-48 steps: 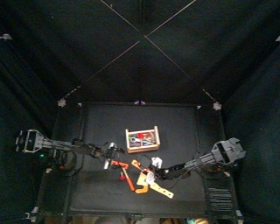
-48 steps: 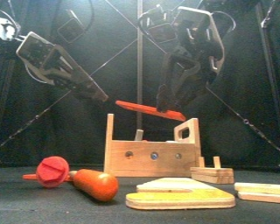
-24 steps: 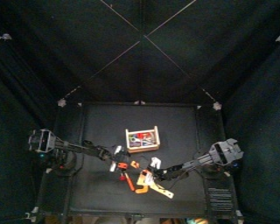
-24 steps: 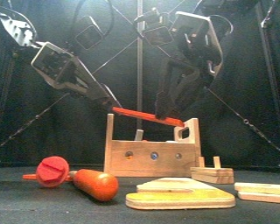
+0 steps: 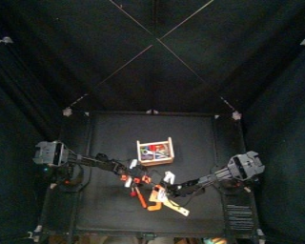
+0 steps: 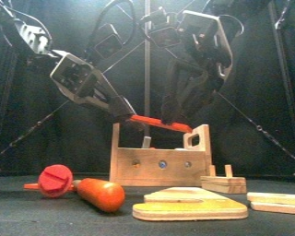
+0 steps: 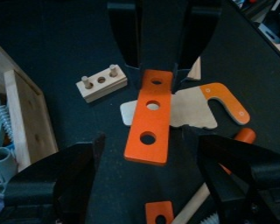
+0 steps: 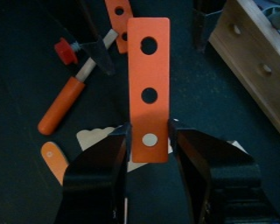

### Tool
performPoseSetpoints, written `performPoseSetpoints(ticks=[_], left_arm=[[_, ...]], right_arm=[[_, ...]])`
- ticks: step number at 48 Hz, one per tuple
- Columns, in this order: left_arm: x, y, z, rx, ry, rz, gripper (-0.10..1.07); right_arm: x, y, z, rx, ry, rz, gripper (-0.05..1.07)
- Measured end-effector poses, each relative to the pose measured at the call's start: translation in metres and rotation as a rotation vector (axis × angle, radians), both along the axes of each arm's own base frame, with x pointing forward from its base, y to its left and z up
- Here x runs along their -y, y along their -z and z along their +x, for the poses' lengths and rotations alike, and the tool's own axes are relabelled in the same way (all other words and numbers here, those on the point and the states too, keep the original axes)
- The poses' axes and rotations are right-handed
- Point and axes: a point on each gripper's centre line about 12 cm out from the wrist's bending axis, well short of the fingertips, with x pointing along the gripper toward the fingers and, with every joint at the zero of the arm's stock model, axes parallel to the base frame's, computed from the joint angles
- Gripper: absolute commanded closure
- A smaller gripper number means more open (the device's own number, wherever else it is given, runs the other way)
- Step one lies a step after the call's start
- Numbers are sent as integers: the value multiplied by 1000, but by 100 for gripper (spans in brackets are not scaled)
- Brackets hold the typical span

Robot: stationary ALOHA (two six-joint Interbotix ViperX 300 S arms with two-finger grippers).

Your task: Grab 3 hole red block with left hand

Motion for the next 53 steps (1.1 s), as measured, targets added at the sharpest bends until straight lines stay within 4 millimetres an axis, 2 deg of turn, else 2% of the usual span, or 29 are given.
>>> performPoseSetpoints(ticks=[21, 32, 53], left_arm=[[-1, 4, 2, -10, -5, -4, -3], [-1, 4, 2, -11, -6, -3, 10], [-1, 3, 3, -6, -2, 3, 29]], right_arm=[[1, 2, 0, -5, 2, -2, 54], [0, 2, 0, -5, 1, -2, 54], [1, 2, 0, -8, 0, -4, 54]])
